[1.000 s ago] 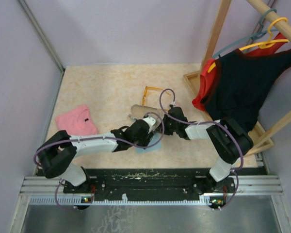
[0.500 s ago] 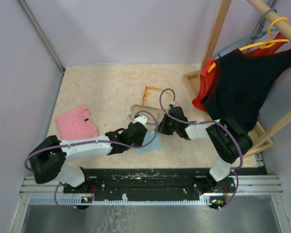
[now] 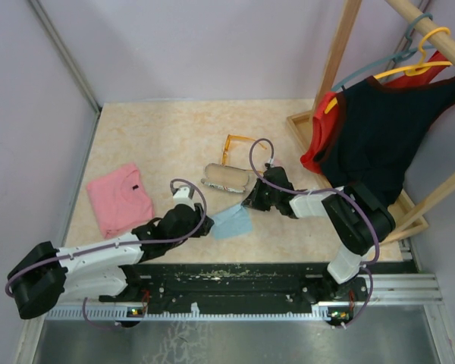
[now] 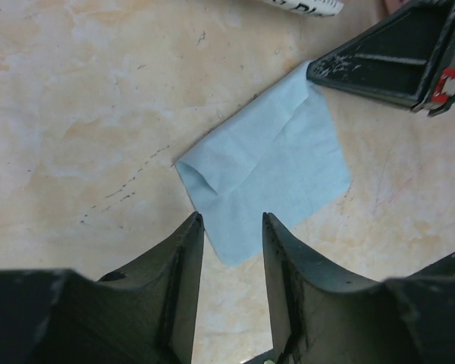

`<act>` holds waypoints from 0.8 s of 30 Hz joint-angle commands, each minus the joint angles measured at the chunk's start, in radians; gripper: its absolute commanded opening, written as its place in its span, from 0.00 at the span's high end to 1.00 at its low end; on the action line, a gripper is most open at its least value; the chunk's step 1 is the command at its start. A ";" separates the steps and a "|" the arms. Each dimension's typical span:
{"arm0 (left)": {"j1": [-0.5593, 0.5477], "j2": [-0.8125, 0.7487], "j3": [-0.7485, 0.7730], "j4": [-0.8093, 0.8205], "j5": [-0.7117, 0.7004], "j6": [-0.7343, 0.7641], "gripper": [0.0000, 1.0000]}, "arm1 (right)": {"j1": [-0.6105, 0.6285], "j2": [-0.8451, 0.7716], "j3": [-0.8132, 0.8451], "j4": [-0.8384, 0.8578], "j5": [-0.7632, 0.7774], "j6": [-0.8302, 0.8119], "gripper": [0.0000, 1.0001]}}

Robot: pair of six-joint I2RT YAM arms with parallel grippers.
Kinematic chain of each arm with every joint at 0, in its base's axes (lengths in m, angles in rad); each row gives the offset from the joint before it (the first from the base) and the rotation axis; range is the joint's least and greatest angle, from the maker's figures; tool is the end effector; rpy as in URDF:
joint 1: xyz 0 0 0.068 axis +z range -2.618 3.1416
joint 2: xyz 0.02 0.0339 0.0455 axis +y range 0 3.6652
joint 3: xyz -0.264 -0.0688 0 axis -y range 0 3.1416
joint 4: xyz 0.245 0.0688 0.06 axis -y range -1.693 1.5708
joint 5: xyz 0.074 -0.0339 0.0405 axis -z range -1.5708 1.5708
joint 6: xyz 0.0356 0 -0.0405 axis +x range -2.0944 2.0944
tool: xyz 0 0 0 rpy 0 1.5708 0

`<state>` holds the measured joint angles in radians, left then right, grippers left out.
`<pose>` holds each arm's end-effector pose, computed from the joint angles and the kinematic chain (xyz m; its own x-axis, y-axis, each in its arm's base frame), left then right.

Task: Organize the sunglasses
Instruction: Fold the glasses cleaning cloth at the center of the board.

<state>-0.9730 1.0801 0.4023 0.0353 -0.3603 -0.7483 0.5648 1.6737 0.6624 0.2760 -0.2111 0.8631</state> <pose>0.1286 -0.1665 0.1751 -0.6653 -0.1541 -0.7304 0.2210 0.8939 -0.3899 0.2568 0.1715 0.1273 -0.8658 0.3310 -0.3753 0.0050 0.7557 0.6549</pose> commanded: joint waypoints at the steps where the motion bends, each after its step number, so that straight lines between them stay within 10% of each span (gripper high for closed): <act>1: 0.041 -0.023 -0.048 0.193 0.063 -0.086 0.59 | -0.008 0.002 0.000 0.045 -0.008 -0.015 1.00; 24: 0.156 0.162 -0.128 0.425 0.218 -0.160 0.58 | -0.008 0.002 -0.005 0.051 -0.016 -0.015 1.00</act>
<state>-0.8223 1.2217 0.2886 0.4091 -0.1608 -0.8902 0.5644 1.6741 0.6617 0.2768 -0.2207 0.8631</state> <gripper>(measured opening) 0.404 0.004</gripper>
